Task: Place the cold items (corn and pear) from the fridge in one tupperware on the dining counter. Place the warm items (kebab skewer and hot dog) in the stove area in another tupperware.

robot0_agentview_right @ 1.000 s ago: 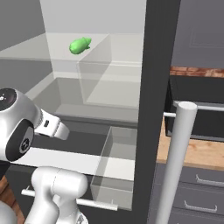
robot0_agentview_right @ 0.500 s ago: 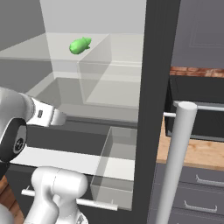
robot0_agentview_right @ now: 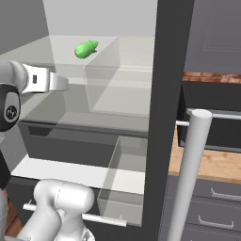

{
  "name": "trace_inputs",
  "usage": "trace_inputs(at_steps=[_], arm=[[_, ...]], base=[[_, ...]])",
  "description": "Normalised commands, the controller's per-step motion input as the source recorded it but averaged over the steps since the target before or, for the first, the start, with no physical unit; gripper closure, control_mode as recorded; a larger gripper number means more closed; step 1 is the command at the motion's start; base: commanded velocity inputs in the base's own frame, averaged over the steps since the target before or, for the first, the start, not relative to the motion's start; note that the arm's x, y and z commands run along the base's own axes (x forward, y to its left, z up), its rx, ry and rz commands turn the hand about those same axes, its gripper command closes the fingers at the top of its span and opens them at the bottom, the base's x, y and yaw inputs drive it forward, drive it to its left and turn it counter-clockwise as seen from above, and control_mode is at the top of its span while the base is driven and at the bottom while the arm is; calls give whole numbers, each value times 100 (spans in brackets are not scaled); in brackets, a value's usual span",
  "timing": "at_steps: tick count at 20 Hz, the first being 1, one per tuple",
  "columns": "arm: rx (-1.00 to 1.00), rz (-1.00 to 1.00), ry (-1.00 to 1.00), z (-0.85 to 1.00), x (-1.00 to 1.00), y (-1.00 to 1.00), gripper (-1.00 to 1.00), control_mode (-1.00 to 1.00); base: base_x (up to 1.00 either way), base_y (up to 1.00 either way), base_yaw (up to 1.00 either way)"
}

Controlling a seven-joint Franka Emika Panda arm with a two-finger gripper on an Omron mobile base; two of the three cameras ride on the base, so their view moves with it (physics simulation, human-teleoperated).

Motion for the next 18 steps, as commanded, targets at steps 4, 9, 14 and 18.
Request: trace_inputs(at_steps=[4,9,14,18], arm=[[-1,1,-2,40,61,-4,-100,-100],[0,1,0,25,62,-2,-100,-100],[0,0,1,1,57,0,-100,-100],[0,0,4,0,55,0,-100,-100]], base=[[0,0,0],[0,0,0],[0,0,0],[0,0,0]])
